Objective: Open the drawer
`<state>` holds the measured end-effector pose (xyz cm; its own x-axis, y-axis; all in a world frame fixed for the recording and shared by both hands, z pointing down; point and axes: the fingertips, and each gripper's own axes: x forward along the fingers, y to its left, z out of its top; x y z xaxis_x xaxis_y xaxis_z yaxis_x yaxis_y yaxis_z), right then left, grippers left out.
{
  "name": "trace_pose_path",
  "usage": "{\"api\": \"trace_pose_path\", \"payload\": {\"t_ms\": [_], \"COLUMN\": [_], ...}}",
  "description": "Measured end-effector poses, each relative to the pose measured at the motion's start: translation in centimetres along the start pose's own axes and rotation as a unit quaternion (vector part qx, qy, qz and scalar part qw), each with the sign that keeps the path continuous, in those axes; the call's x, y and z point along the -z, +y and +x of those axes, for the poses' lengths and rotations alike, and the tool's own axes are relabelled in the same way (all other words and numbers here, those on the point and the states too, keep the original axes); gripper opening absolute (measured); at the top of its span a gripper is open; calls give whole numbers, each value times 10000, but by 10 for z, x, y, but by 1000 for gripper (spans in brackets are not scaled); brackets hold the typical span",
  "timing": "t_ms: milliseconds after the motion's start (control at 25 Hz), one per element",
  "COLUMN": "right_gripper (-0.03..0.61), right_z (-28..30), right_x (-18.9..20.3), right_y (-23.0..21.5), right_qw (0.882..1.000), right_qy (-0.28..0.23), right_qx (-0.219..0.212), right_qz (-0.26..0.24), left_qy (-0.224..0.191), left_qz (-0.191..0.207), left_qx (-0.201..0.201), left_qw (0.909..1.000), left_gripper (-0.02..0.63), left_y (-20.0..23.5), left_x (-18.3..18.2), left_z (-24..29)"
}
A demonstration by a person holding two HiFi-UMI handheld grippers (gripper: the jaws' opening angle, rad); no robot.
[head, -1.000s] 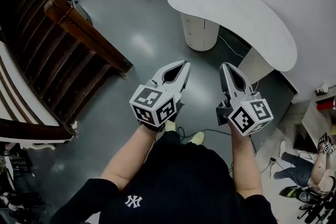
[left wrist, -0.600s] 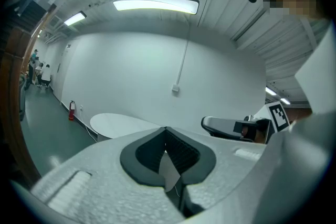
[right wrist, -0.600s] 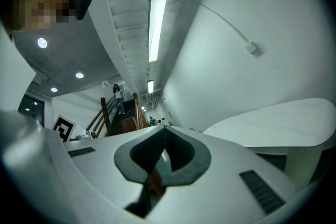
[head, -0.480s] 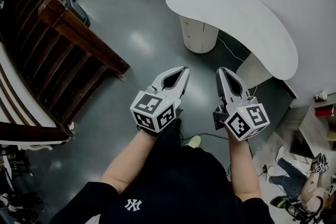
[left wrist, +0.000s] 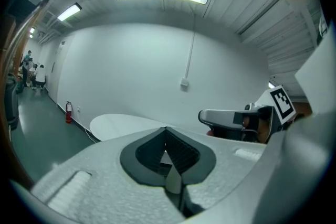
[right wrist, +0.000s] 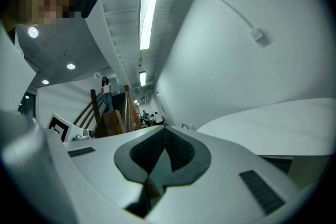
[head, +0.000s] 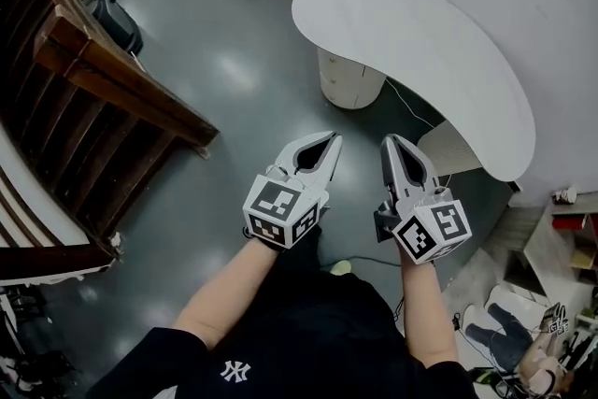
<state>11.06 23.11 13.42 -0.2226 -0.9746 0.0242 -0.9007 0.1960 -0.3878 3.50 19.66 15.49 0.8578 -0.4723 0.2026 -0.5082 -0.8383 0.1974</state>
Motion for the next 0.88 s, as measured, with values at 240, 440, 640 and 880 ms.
{"api": "trace_pose_path", "payload": {"t_ms": [240,440,640,880], "right_gripper": [15,15,15,15], "right_z": [96,151,187,238], "right_x": [11,16,28,57], "right_y": [-16,-27,-42,-76], "right_qw": [9997,9979,9923,9896], "right_qy": [81,116,155,342], "right_qx": [174,435,664,441], "right_qz": [-137,-466,-1032,-1328], "left_qy": [129,151,123,241], "left_qz": [84,153,131,150], "left_qx": [134,275,238,55], "left_qw": [9998,9994,9996,9996], "left_gripper": [6,6,6,6], "left_y": [80,128,167,211], "left_x": [-2,1,19,58], "left_z": [47,77,106,165]}}
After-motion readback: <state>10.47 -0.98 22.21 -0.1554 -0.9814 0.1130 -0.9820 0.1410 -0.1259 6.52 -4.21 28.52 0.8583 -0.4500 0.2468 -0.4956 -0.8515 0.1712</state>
